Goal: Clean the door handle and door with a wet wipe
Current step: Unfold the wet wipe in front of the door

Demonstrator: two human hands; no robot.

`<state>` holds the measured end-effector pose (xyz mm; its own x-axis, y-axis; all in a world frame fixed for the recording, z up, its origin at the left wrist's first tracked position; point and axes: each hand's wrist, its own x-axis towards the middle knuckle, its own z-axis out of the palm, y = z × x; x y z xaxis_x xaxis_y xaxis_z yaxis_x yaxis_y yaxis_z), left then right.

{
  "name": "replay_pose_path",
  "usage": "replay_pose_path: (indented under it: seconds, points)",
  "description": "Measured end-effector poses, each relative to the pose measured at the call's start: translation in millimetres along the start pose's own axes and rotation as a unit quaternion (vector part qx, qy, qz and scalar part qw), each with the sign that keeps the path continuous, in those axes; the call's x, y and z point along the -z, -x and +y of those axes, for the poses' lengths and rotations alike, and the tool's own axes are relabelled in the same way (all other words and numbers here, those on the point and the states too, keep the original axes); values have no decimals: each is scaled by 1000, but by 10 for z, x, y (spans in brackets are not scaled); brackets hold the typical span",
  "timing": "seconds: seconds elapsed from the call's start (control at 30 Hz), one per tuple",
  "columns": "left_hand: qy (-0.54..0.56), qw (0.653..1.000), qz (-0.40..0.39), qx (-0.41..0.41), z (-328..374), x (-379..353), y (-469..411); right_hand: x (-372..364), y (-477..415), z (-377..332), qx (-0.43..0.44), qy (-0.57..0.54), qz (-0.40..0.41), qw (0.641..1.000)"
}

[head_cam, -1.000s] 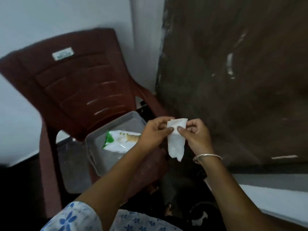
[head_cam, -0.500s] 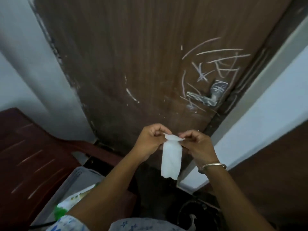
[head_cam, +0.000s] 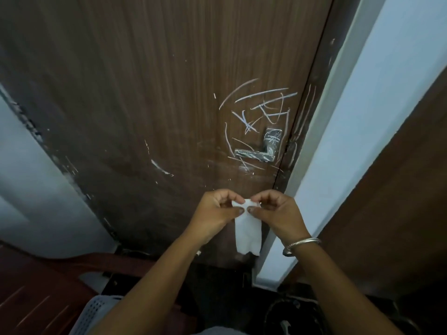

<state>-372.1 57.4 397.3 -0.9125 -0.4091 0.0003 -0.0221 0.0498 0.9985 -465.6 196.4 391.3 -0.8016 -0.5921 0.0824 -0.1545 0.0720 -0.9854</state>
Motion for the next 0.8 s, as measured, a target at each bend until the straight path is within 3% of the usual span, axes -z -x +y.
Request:
replay_pose_path:
  seconds: [0.13, 0.33, 0.57, 0.8]
  points:
    - [23, 1000, -6, -21, 25, 102, -39, -81, -48, 9, -31, -2, 4, 1000]
    - [36, 998, -20, 40, -18, 253, -70, -218, -96, 14, -16, -20, -5, 1000]
    - [53, 998, -39, 1, 11, 227, -211, -200, -210, 62, -4, -70, -17, 997]
    - [161, 982, -66, 70, 93, 128, -542, 26, -604, 61, -20, -124, -43, 991]
